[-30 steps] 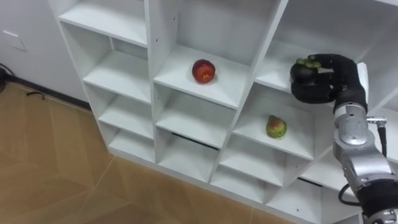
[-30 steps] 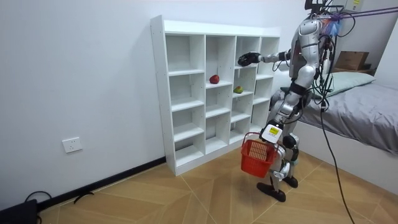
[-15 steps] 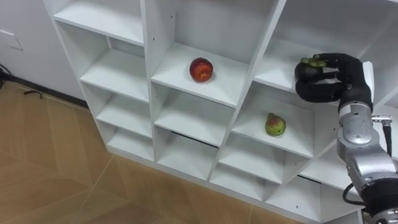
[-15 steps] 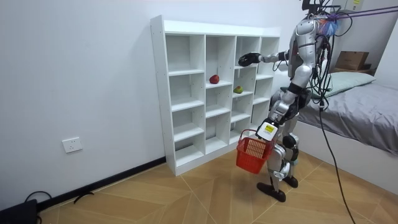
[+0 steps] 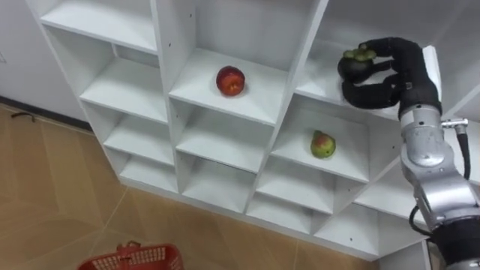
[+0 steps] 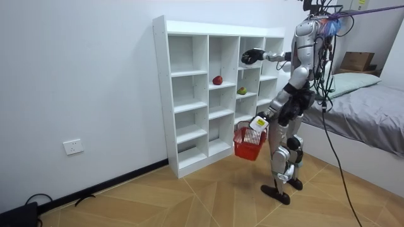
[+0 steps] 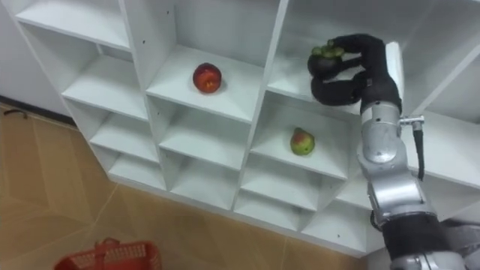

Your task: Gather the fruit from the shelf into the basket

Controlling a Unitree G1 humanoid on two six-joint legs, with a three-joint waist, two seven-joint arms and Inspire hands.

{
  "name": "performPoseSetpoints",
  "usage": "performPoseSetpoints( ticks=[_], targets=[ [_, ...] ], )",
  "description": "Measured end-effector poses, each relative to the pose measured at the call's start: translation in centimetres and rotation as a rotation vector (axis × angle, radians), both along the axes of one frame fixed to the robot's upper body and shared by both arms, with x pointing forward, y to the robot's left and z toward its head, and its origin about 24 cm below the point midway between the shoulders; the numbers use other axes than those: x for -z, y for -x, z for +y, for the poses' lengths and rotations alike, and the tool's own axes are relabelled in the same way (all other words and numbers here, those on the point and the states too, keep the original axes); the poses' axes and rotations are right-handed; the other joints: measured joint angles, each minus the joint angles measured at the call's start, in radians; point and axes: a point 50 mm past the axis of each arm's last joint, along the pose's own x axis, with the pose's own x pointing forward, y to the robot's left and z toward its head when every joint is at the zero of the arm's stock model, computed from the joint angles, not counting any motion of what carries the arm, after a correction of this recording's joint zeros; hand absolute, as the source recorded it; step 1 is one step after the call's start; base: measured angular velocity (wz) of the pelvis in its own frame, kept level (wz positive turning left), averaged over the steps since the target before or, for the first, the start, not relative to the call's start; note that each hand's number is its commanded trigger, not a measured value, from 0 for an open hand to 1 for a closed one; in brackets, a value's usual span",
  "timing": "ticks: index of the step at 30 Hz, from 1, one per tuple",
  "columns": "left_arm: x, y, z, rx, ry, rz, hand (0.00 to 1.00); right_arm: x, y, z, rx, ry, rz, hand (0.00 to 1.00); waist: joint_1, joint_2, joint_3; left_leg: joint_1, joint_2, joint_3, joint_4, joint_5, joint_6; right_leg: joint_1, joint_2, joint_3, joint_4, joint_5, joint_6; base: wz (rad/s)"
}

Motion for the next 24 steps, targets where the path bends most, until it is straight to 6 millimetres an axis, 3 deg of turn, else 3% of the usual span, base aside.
performPoseSetpoints(
  ticks=[4, 8, 12, 17, 24],
  targets=[
    [-0.7, -1.8, -1.9, -0.012, 0.089, -0.091, 1.00, 2.3, 1.5, 1.6, -0.025, -0.081, 0.059, 1.00, -0.014, 0.007, 0.0057, 0.012, 0.003, 0.012, -0.007, 0.000, 0.000, 0.005, 0.000, 0.017, 0.000, 0.000, 0.001, -0.10],
    [-1.7, -3.2, -3.5, 0.030, 0.160, -0.177, 1.00, 2.3, 1.9, 2.2, -0.043, -0.111, 0.052, 1.00, -0.035, 0.013, 0.0061, 0.021, 0.003, 0.019, -0.007, 0.000, 0.000, 0.008, 0.003, 0.019, 0.002, 0.000, 0.000, -0.05],
    [-2.4, -4.0, -4.3, 0.053, 0.194, -0.224, 1.00, 1.7, 2.7, 2.7, -0.068, -0.056, 0.012, 1.00, -0.051, 0.018, 0.0060, 0.022, 0.004, 0.021, -0.007, 0.000, 0.000, 0.008, 0.003, 0.021, 0.002, 0.001, 0.000, -0.01],
    [-3.1, -4.8, -4.6, 0.066, 0.205, -0.265, 1.00, 3.5, 3.9, 4.0, -0.102, -0.010, 0.075, 1.00, -0.051, 0.030, 0.0014, 0.029, 0.005, 0.038, -0.019, 0.000, 0.001, 0.005, 0.004, 0.039, 0.003, 0.001, 0.000, -0.10],
    [-3.1, -5.0, -5.2, 0.089, 0.211, -0.269, 1.00, 6.2, 5.8, 5.6, -0.216, -0.008, 0.220, 1.00, -0.049, 0.036, 0.0042, 0.026, 0.006, 0.036, -0.021, 0.000, 0.000, 0.006, 0.006, 0.040, 0.002, 0.001, 0.000, 0.00]
  ],
)
